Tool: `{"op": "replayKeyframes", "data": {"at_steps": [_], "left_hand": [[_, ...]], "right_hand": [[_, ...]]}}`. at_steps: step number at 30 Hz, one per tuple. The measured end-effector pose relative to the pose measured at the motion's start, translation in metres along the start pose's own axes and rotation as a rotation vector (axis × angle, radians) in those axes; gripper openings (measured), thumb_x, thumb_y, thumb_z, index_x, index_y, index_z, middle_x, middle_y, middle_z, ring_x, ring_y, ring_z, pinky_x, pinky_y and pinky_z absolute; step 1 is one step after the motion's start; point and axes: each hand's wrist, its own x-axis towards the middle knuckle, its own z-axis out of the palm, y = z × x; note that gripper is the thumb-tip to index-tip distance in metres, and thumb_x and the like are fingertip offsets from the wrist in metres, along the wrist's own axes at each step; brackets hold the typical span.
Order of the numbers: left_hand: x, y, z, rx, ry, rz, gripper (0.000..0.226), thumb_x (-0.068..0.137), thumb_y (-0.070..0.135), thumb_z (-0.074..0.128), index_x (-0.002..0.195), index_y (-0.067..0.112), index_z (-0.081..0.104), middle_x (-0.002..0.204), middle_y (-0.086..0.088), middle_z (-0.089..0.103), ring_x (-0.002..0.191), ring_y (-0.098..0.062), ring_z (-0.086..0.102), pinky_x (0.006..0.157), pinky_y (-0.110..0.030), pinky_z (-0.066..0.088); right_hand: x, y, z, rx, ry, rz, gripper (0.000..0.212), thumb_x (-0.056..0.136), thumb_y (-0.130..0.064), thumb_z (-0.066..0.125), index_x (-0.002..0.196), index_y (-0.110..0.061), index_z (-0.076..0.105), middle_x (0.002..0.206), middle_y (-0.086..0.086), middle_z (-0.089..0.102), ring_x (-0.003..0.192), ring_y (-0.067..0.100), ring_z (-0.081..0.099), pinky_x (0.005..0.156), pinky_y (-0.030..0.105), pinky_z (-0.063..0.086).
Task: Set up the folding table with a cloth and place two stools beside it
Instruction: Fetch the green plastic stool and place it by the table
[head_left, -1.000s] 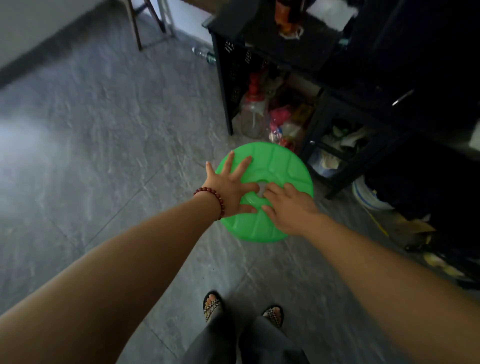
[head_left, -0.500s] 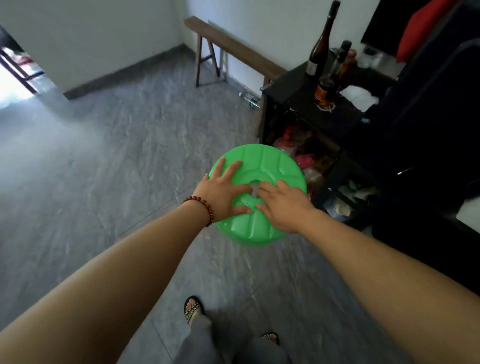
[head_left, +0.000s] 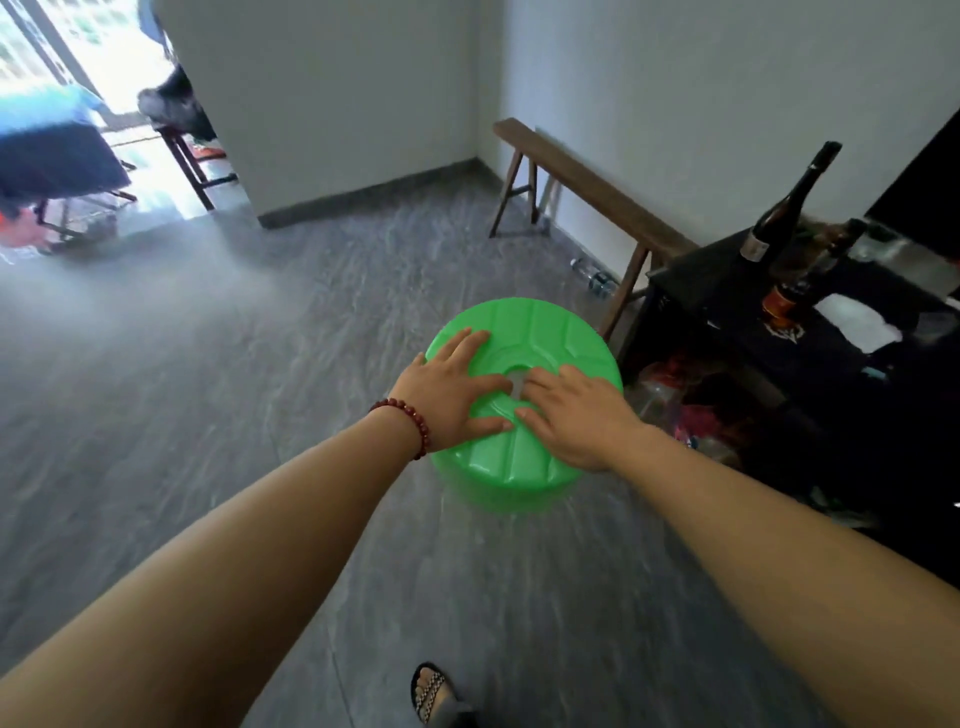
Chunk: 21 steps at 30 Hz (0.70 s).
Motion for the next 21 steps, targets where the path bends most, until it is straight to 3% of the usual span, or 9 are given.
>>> {"op": "replayKeyframes", "data": {"at_steps": [10, 16, 21], "left_hand": [[-0.036, -0.127, -0.025, 0.043, 0.021, -0.168, 0.054, 0.084, 0.069, 0.033, 0.131, 0.044, 0.040, 0.155, -0.006, 0.010, 0.143, -0.027, 0.009, 0.106, -0.057, 0.031], [-0.075, -0.205, -0.028, 0.033, -0.052, -0.321, 0.084, 0.061, 0.087, 0.043, 0.134, 0.047, 0.035, 0.155, -0.005, 0.008, 0.143, -0.027, 0.005, 0.109, -0.051, 0.030], [-0.079, -0.261, -0.027, 0.021, -0.059, -0.440, 0.086, 0.056, 0.090, 0.042, 0.132, 0.049, 0.036, 0.154, -0.002, 0.008, 0.143, -0.026, 0.006, 0.107, -0.052, 0.034]], "right_hand": [[0.126, -0.072, -0.029, -0.052, 0.092, -0.212, 0.044, 0.098, -0.040, 0.031, 0.128, -0.014, 0.051, 0.131, 0.003, 0.050, 0.105, 0.028, 0.050, 0.080, 0.040, 0.044], [0.205, -0.127, -0.035, -0.050, 0.102, -0.395, 0.045, 0.098, -0.042, 0.029, 0.128, -0.017, 0.050, 0.128, -0.001, 0.048, 0.104, 0.025, 0.048, 0.076, 0.038, 0.045], [0.274, -0.153, -0.034, -0.045, 0.098, -0.515, 0.044, 0.098, -0.042, 0.029, 0.129, -0.017, 0.050, 0.126, -0.001, 0.049, 0.101, 0.024, 0.048, 0.074, 0.036, 0.044]]}}
